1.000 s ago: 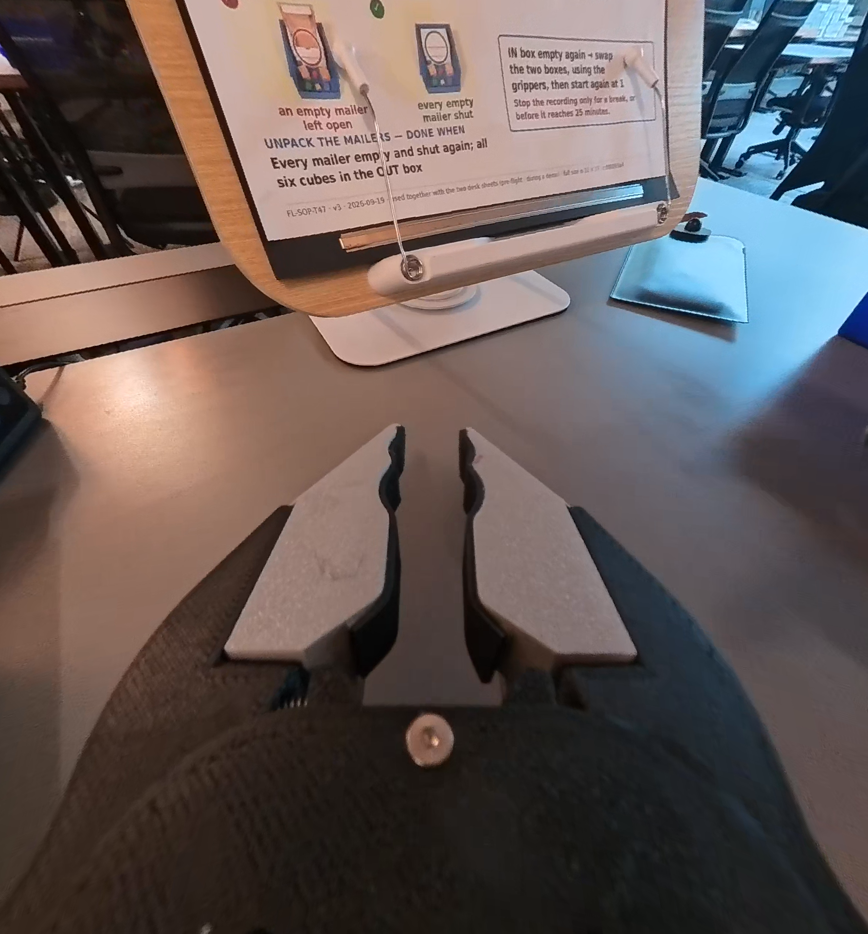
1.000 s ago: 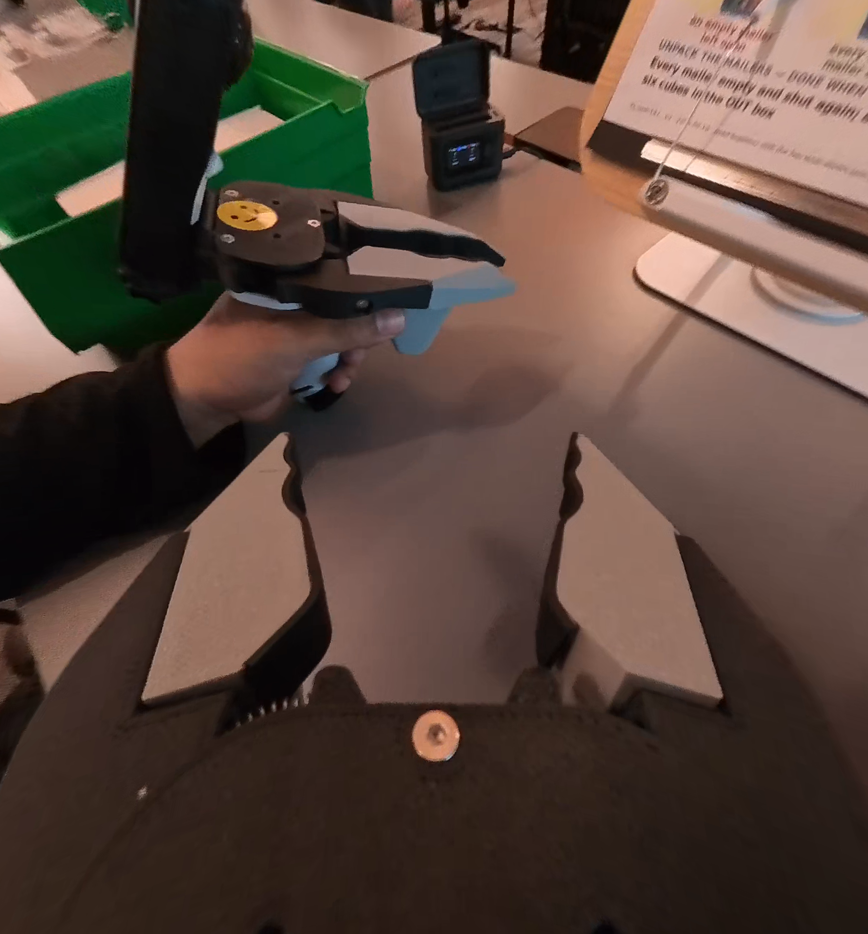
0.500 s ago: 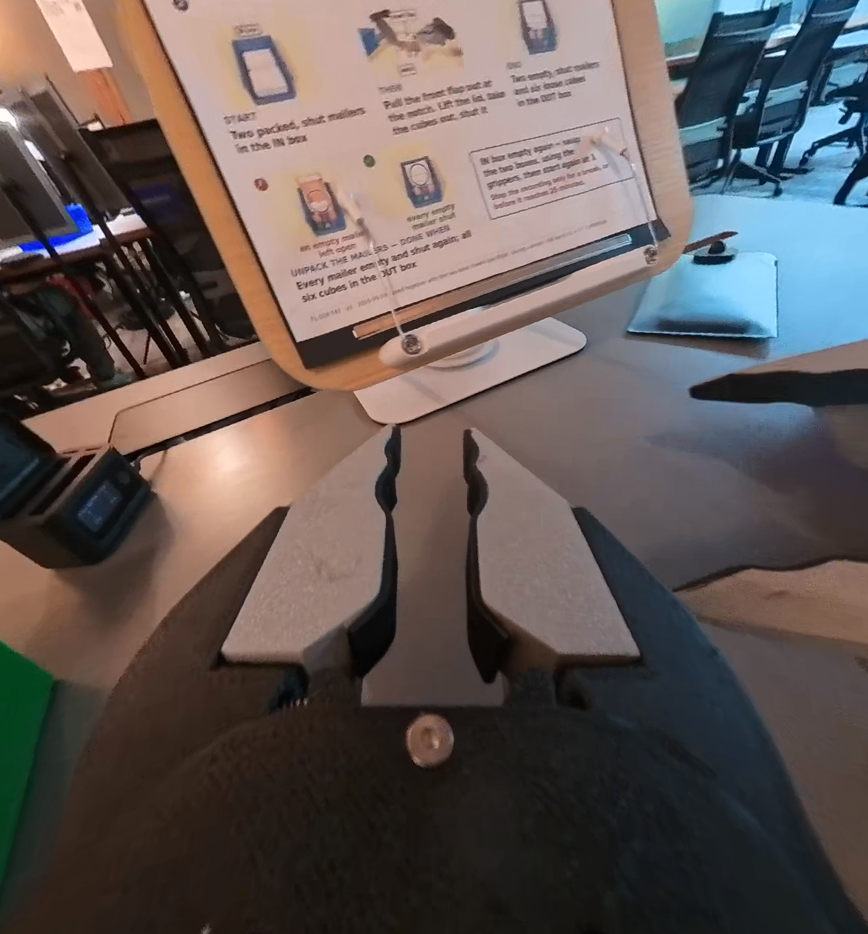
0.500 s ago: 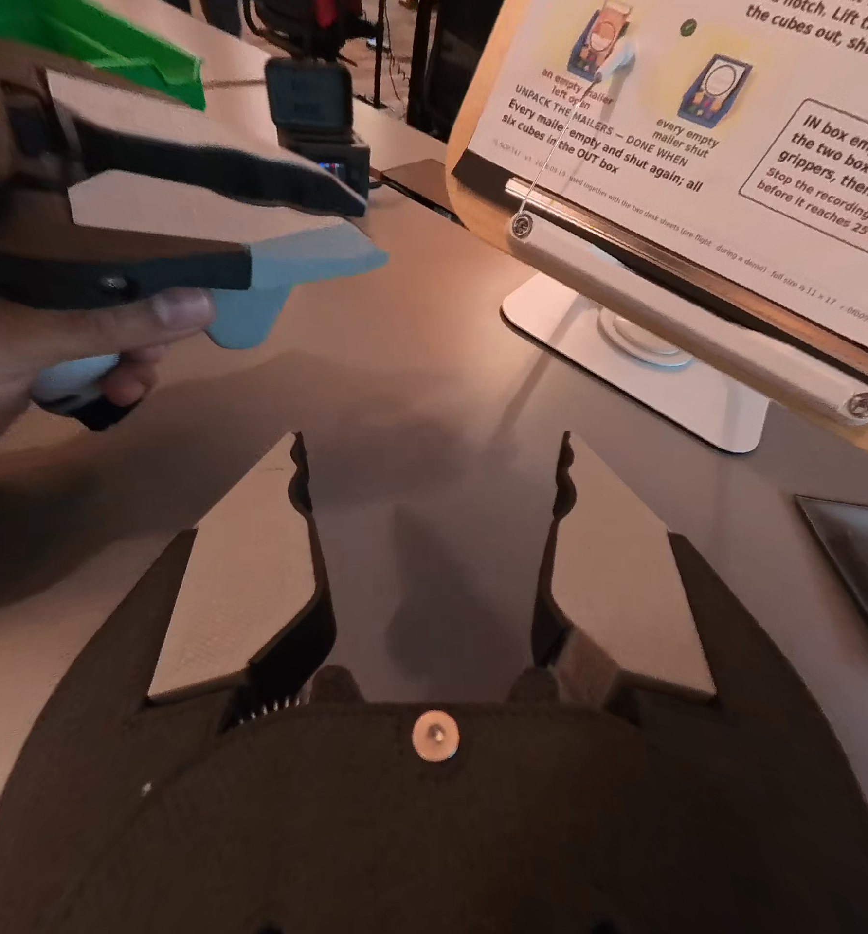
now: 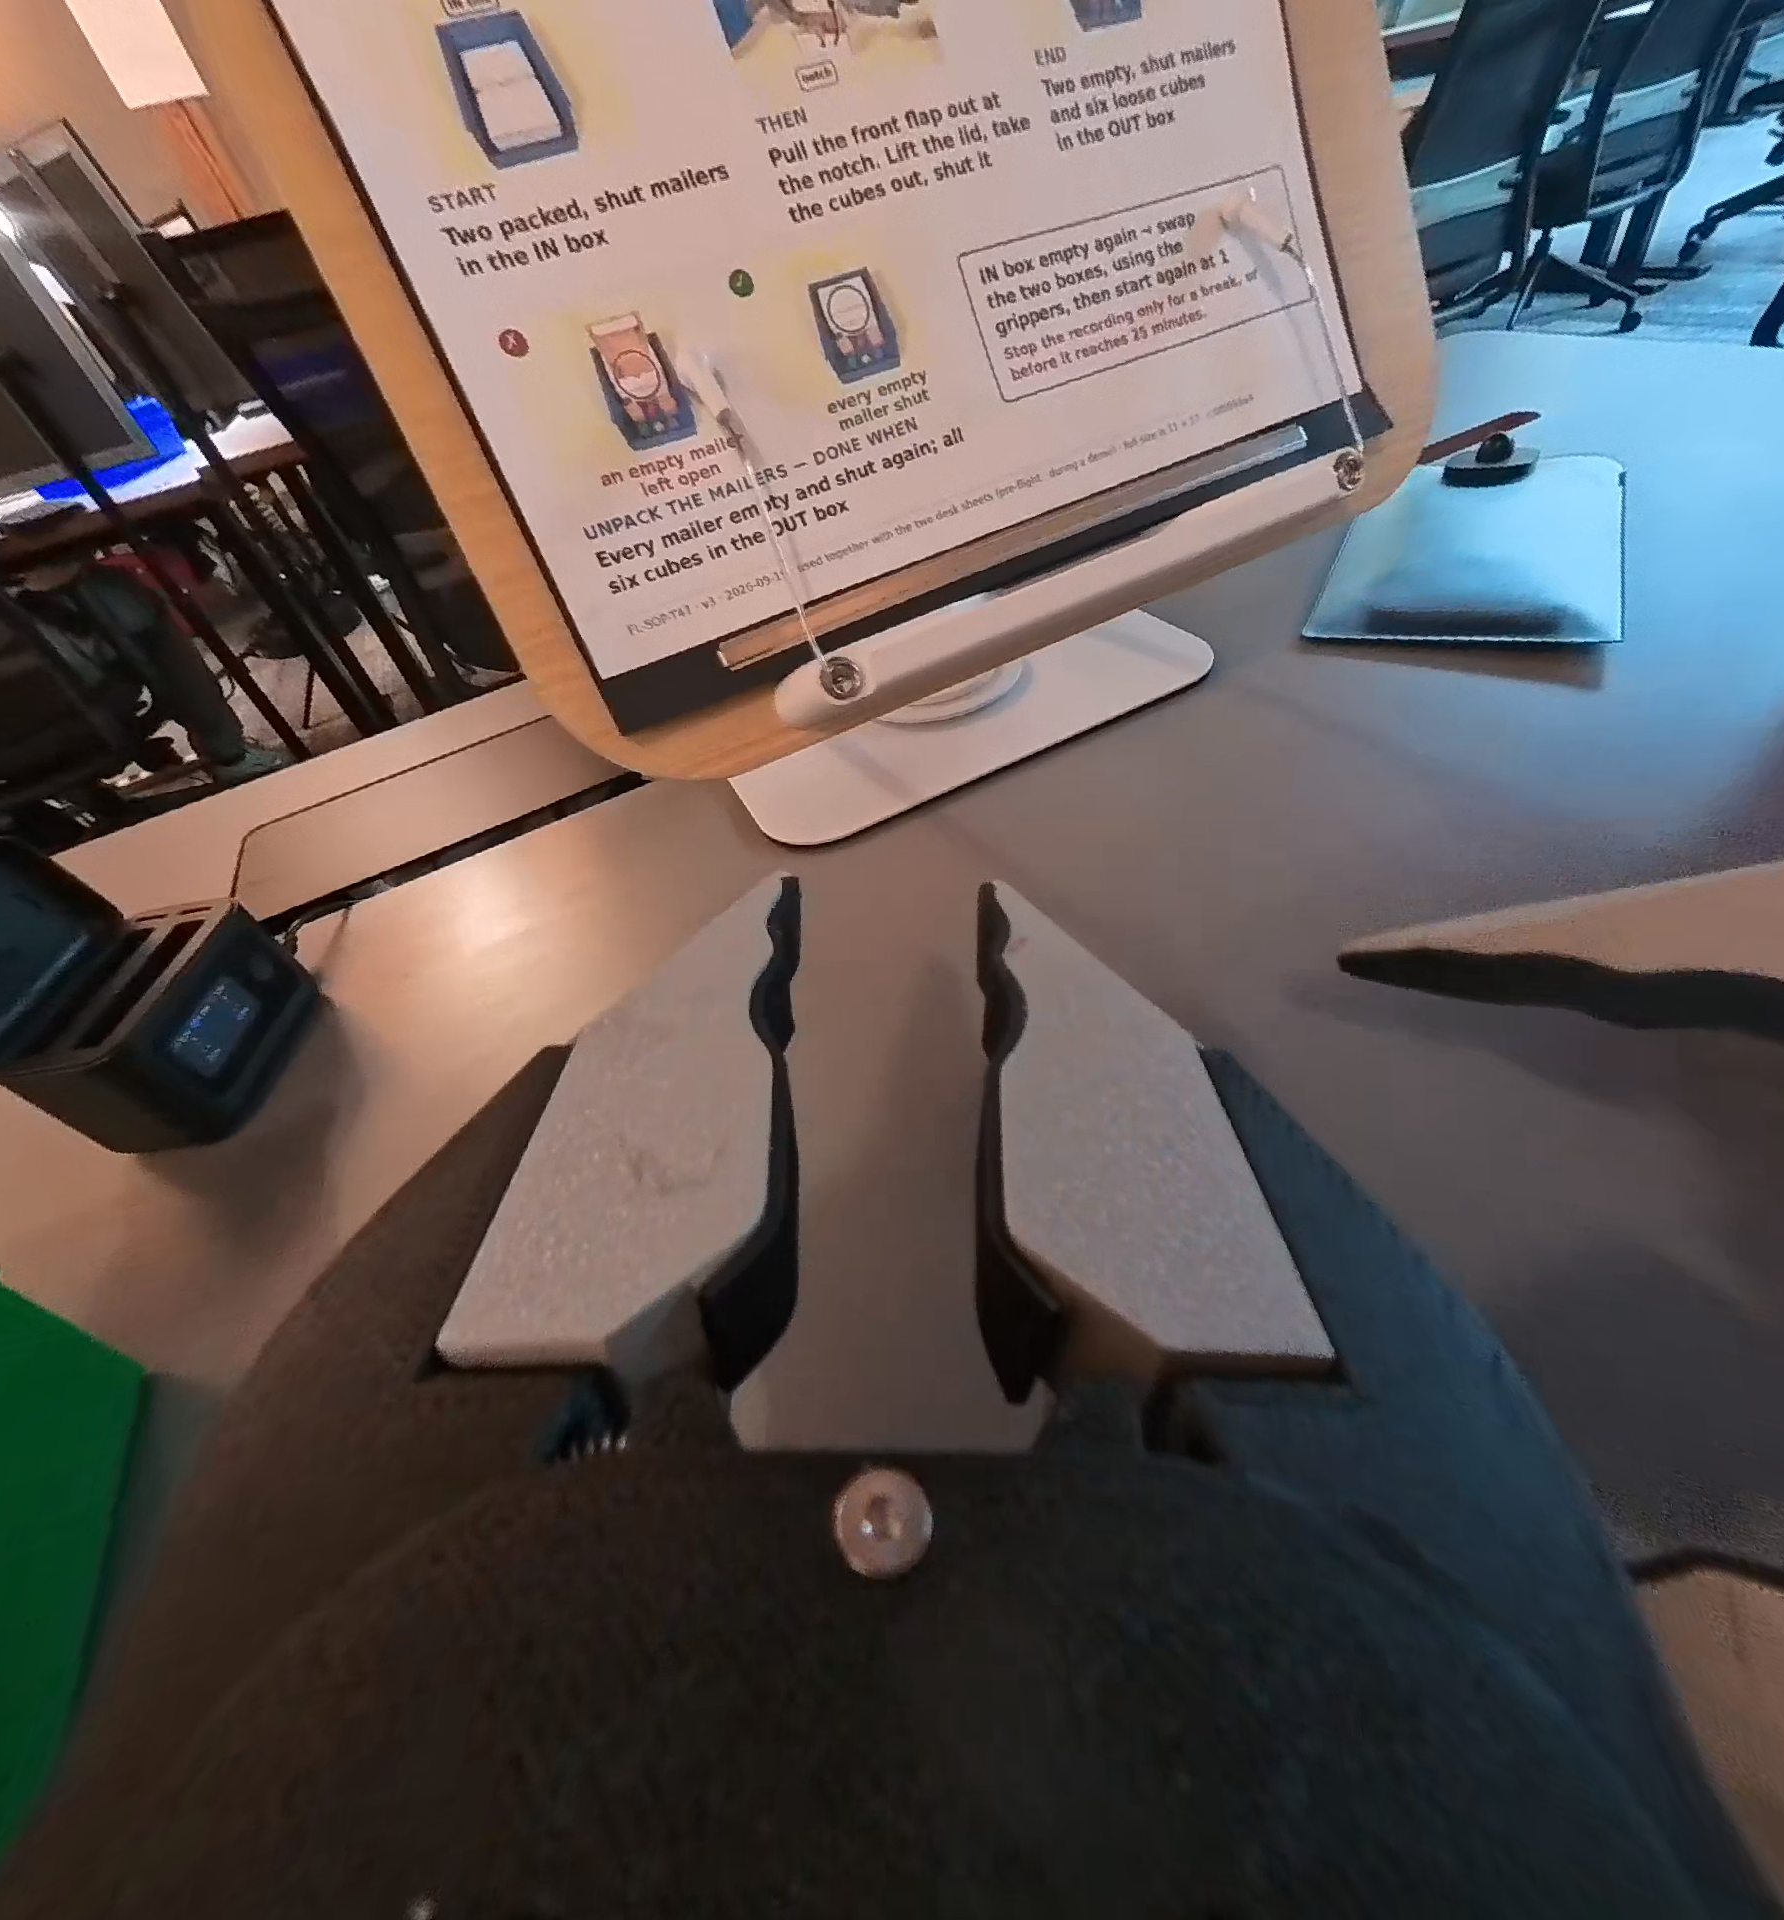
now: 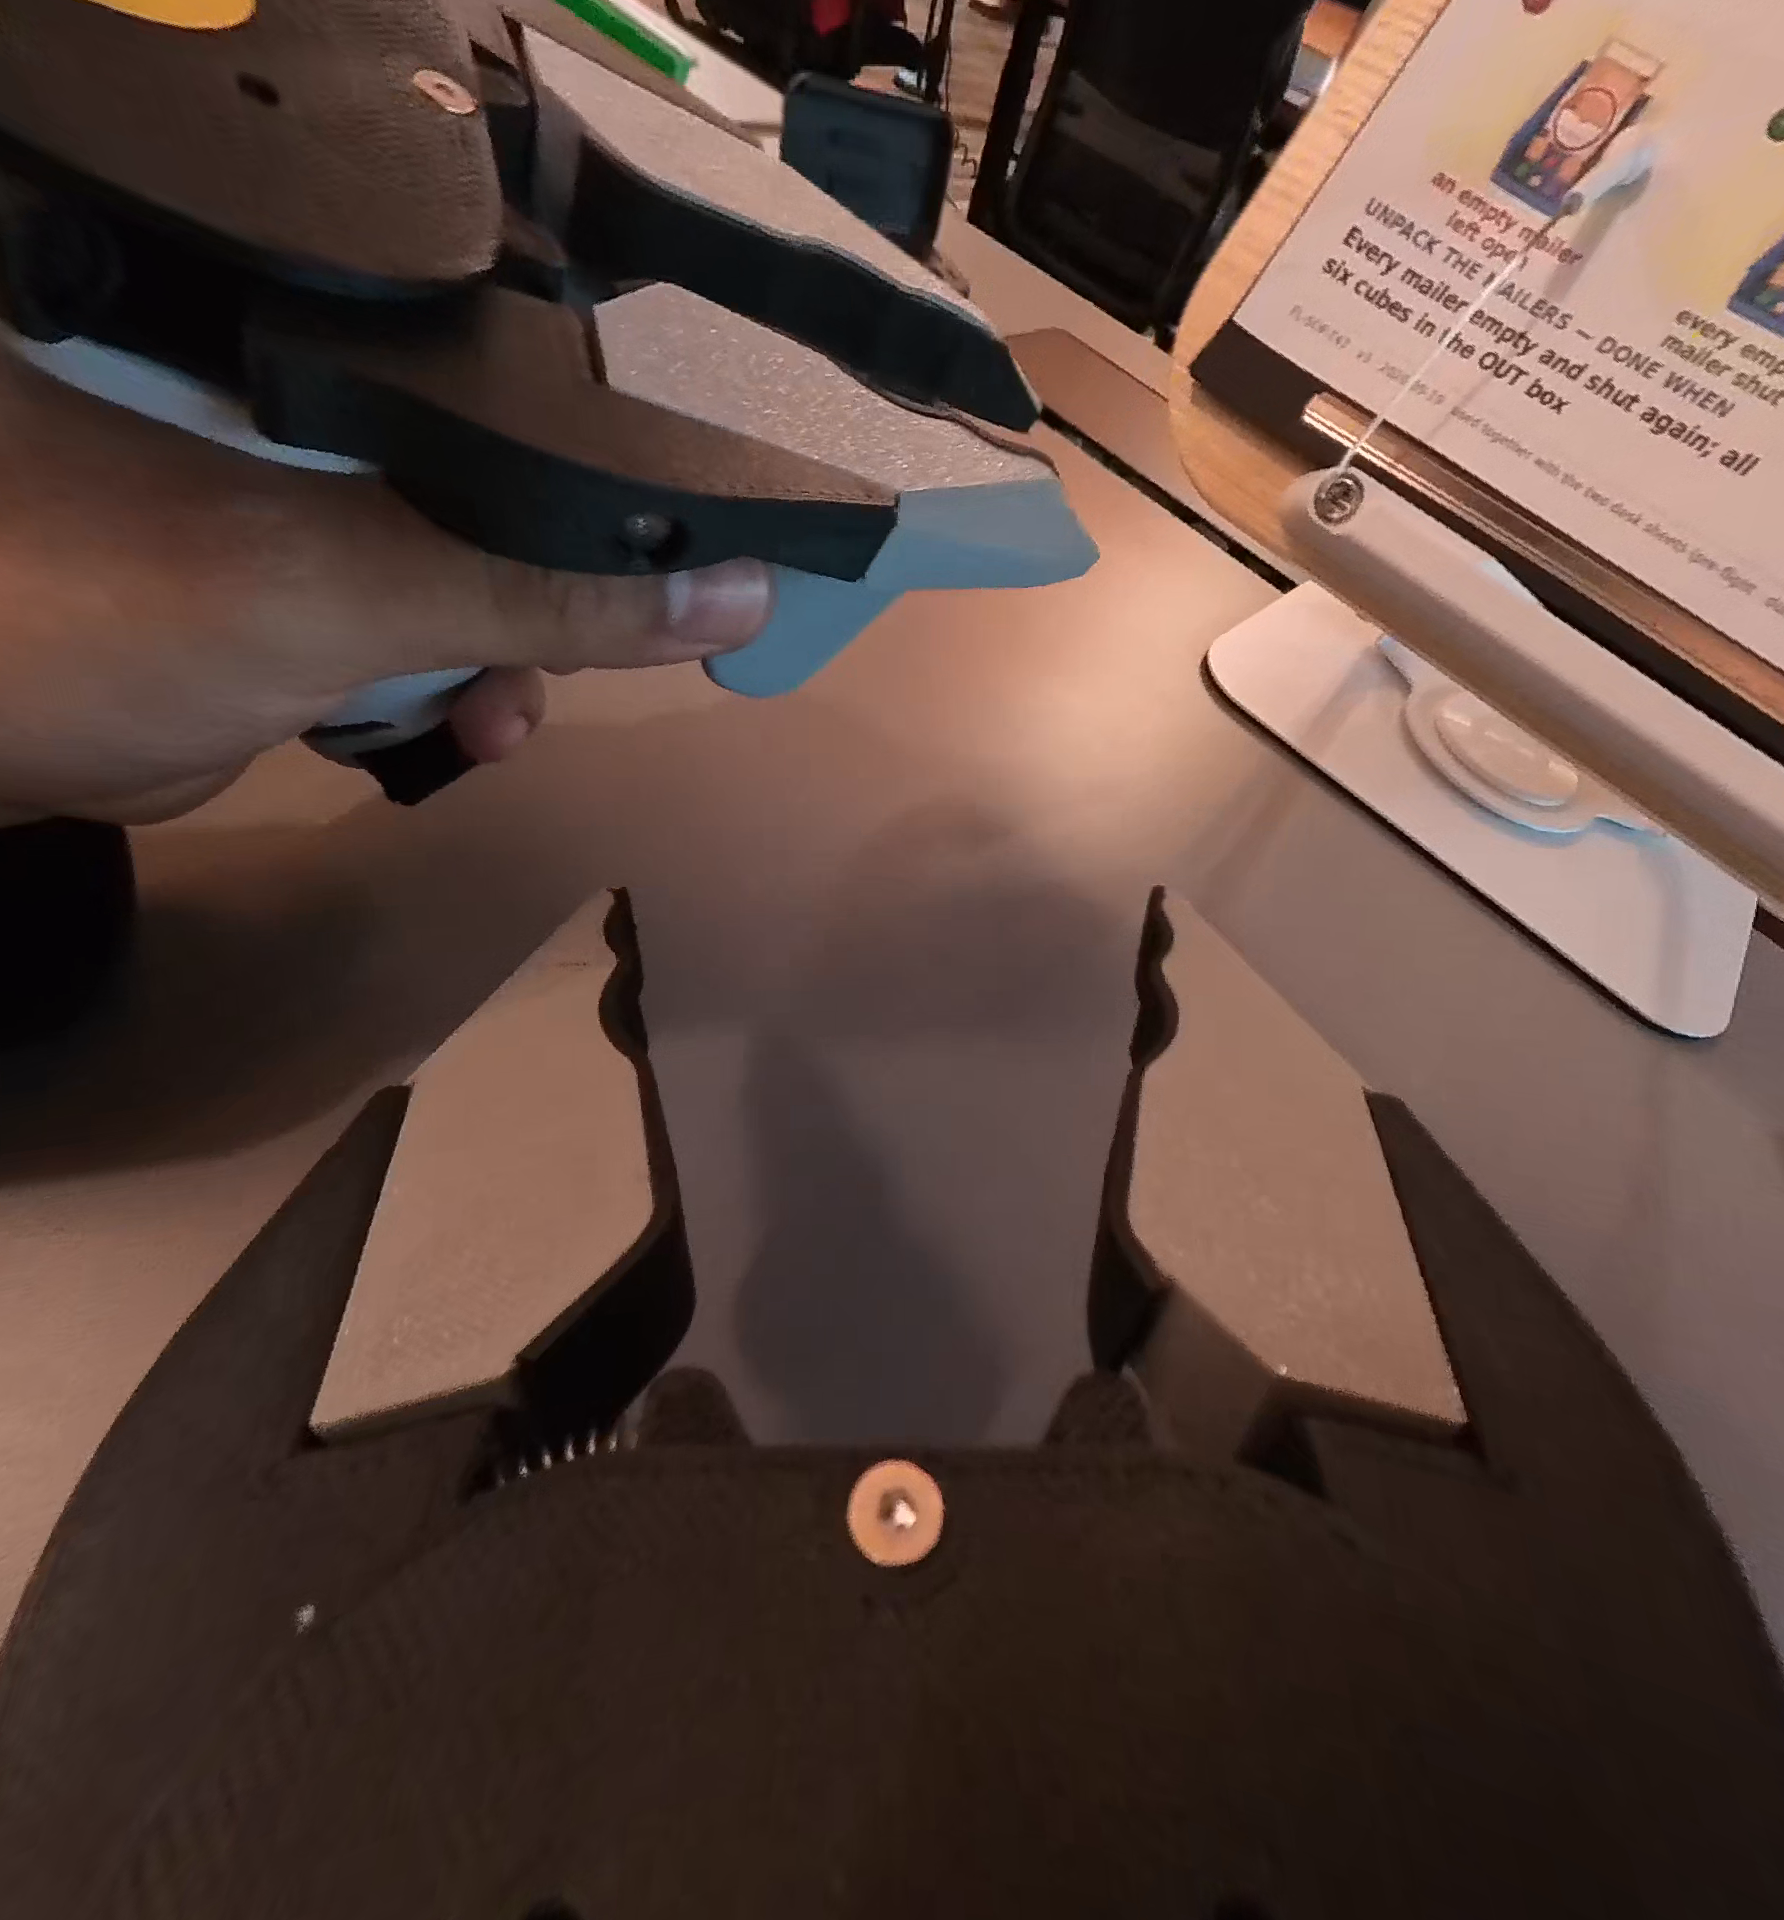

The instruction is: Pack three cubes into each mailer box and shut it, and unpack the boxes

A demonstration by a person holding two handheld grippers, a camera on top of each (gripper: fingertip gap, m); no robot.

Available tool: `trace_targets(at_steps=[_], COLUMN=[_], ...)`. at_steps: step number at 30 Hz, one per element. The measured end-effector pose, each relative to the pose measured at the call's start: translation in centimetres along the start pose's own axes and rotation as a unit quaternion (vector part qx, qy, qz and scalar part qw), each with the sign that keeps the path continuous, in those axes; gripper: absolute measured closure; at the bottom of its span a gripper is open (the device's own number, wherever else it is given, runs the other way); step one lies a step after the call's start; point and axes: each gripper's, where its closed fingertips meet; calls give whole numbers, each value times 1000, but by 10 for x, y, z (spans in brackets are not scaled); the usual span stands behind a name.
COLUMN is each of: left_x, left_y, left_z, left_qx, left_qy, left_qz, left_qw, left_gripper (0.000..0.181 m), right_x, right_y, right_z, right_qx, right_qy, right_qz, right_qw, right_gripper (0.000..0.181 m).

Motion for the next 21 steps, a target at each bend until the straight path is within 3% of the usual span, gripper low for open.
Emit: trace_targets(at_steps=[12, 21], left_x=[13, 73], left_y=[20, 20], left_z=[-13, -10], left_qx=[16, 33], left_qy=[-36, -24], left_qz=[-17, -12], left_qw=[999, 999], left_gripper=[148, 144], right_x=[4, -1], right_y=[5, 11], right_z=[12, 15], right_qx=[-7, -8], right_qy=[8, 8], right_qz=[0, -13], right_qw=[1000, 1000], right_gripper=[88, 89])
Point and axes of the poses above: each gripper's, where its closed fingertips meet, x back along the fingers, y out of its underside, z = x × y across the jaws, and after that the axes turned 11 degrees about -z, right-handed
